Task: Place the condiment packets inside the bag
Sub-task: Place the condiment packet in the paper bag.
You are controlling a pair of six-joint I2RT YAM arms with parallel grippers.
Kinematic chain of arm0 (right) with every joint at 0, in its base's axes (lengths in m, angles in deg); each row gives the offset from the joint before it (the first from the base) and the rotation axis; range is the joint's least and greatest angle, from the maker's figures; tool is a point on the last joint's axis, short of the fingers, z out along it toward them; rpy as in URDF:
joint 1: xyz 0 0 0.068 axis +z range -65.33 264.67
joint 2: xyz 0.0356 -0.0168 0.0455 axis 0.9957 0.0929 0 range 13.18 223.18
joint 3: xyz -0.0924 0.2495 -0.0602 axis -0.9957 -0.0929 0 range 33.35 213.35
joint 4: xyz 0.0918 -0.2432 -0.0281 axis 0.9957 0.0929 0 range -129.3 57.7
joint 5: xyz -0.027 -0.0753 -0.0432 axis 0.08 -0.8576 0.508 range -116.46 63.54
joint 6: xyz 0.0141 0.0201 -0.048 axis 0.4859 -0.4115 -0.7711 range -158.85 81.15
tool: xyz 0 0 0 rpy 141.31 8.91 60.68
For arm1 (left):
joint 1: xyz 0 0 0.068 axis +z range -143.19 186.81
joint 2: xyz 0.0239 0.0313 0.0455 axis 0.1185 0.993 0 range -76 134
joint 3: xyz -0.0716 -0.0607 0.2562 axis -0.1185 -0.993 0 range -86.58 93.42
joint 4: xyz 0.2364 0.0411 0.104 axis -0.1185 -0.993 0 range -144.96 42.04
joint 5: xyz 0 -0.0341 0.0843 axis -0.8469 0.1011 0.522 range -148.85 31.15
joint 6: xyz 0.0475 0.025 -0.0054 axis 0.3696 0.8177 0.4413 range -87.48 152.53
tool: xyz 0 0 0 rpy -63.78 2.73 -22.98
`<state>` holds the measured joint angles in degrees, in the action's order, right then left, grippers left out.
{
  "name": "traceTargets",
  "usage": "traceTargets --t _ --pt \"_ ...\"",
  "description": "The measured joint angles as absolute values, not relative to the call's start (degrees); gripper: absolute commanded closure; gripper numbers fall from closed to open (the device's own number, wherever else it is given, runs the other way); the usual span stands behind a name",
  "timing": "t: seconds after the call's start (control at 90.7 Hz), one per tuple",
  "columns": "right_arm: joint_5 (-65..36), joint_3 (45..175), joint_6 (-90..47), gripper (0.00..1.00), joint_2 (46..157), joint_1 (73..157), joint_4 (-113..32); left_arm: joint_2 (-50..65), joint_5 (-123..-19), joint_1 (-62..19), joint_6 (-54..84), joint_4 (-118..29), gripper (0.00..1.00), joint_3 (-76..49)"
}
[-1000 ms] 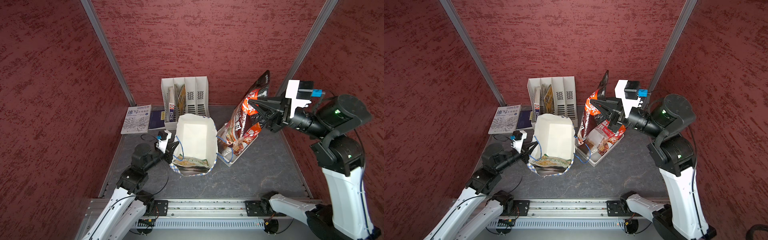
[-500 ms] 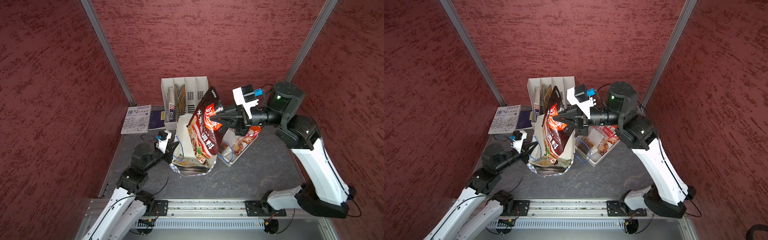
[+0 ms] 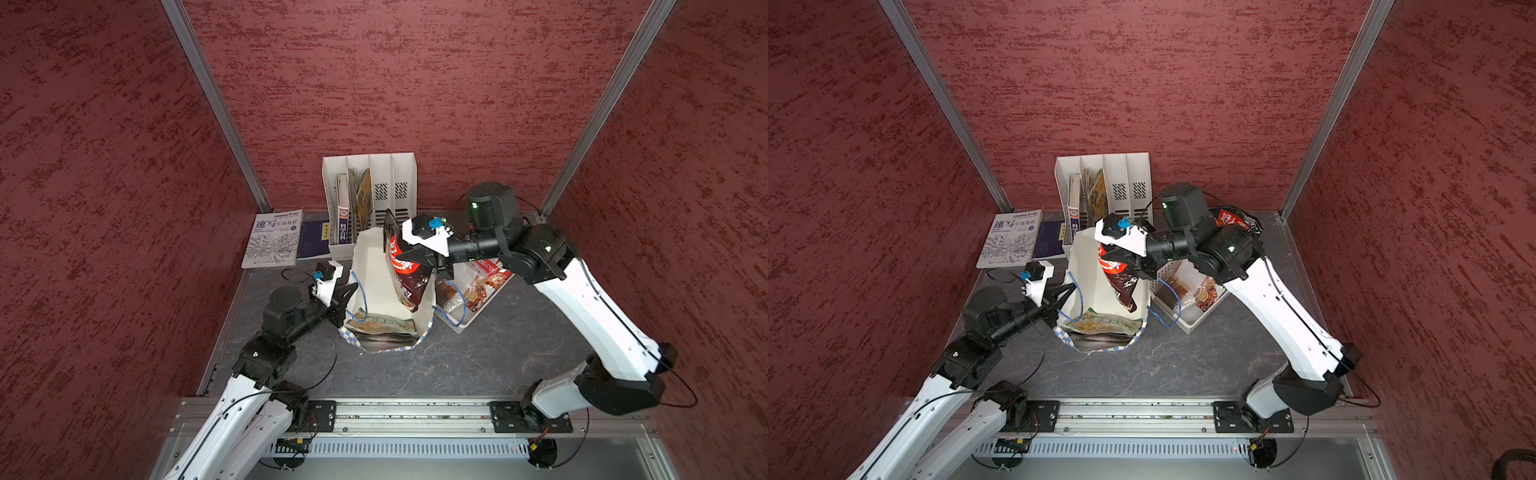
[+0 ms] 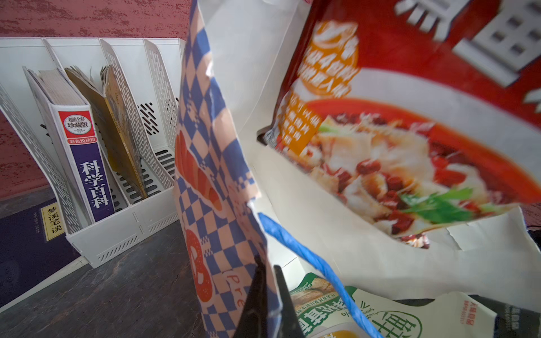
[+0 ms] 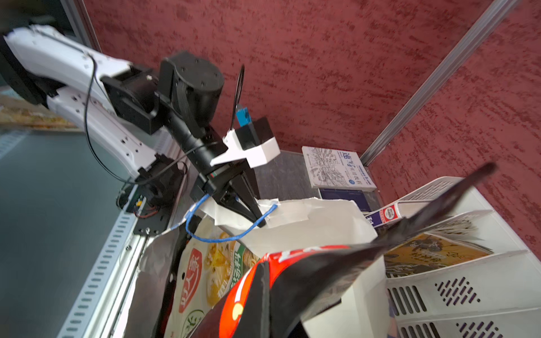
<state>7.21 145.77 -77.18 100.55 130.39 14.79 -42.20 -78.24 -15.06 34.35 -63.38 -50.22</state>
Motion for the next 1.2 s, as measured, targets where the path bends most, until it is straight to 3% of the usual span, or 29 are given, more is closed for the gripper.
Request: traceTargets --t 0.231,0.419,0.837,1.014,1.146,1.201 --pt "-7.35 142.66 -92.37 1.0 102.58 135.41 17.01 -42.17 -78.16 -15.06 34.37 -63.49 1.0 -50.22" --pt "-16.88 130.82 -106.77 1.0 99.24 137.51 12.08 -42.17 -78.16 -15.06 34.48 -63.49 1.0 -50.22" --pt "-20.09 123.8 -115.78 1.0 96.97 140.24 3.83 -42.15 -78.14 -15.06 34.53 -63.49 1.0 -50.22" --pt "-20.16 120.98 -114.18 0.81 96.97 141.25 4.56 -42.15 -78.11 -15.06 34.53 -63.46 1.0 -50.22" --pt "-19.72 120.89 -111.76 0.47 95.74 141.82 5.08 -41.8 -78.09 -15.06 34.53 -63.46 1.0 -50.22" --pt "-18.89 120.87 -110.99 0.41 94.34 141.99 5.1 -41.56 -78.07 -15.06 34.53 -63.49 1.0 -50.22"
